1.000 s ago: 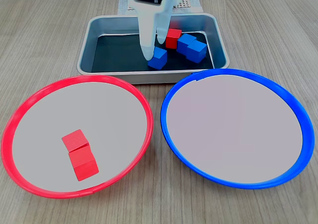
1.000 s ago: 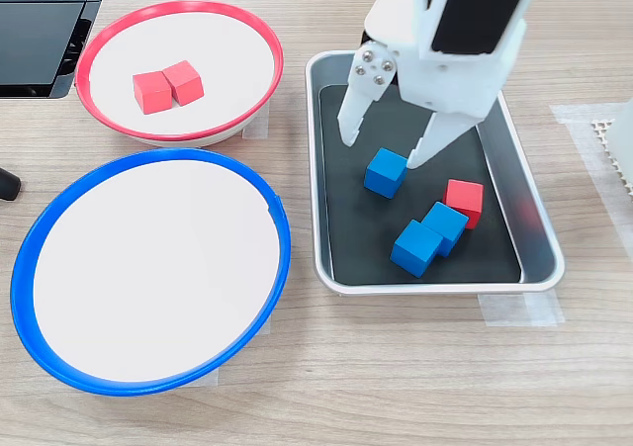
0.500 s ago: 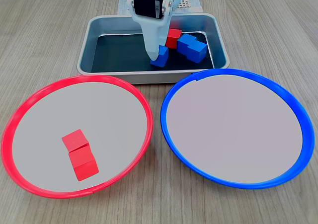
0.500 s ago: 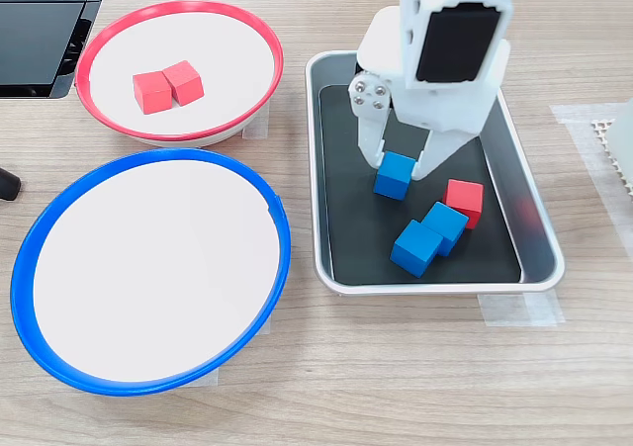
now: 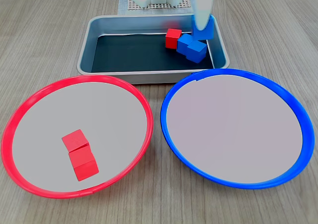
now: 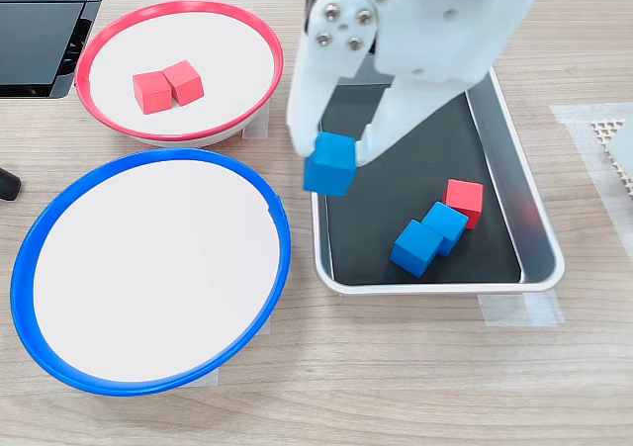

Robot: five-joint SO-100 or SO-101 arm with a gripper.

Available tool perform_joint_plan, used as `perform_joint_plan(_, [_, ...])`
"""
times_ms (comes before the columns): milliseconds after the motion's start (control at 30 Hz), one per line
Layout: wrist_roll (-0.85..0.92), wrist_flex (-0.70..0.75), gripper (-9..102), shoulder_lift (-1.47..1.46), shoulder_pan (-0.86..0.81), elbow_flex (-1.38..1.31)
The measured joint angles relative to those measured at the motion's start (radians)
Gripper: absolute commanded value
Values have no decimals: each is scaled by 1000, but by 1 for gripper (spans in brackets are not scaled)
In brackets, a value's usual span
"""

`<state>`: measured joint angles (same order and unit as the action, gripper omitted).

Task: Move six blocks tray to matching dishes

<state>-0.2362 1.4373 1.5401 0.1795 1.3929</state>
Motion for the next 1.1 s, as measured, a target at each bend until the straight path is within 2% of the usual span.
perform_joint_plan(233, [-9,-189,6,-270,3,-189])
perform_joint_plan(400, [11,-229,19,-362,-20,-221])
perform_joint_plan(500, [58,-222,17,-368,-12,-221])
perform_joint_plan(567, [114,-209,3,-353,-11,-202])
perform_joint_plan(600, [152,-201,1,-333,-6,-179])
perform_joint_plan(733, [426,-110,0,-126,34,8])
perform_joint_plan(767, [589,-74,0,-8,35,127])
perform_joint_plan(867, [887,-28,2,164,12,330])
perform_joint_plan(967, [1305,-37,6,265,-41,529])
perform_joint_plan(1100, [1726,-115,18,281,-44,600])
